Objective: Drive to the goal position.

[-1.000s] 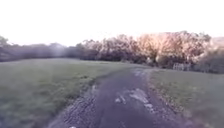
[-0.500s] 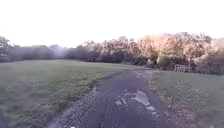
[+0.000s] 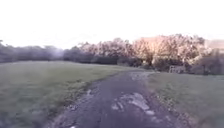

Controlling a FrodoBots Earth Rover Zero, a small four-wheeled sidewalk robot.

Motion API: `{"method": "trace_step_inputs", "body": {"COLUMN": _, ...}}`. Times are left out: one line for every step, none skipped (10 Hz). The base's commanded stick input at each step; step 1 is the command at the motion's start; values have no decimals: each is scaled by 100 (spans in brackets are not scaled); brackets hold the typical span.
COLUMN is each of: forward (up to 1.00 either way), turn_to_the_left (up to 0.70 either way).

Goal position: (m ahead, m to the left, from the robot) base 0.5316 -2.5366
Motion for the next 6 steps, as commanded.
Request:
{"method": "trace_step_inputs", "body": {"forward": 0, "turn_to_the_left": 0}}
{"method": "trace_step_inputs", "body": {"forward": 0, "turn_to_the_left": 0}}
{"method": "trace_step_inputs", "body": {"forward": 0, "turn_to_the_left": 0}}
{"method": "trace_step_inputs", "body": {"forward": 0, "turn_to_the_left": 0}}
{"method": "trace_step_inputs", "body": {"forward": 0, "turn_to_the_left": 0}}
{"method": "trace_step_inputs", "body": {"forward": 0, "turn_to_the_left": 0}}
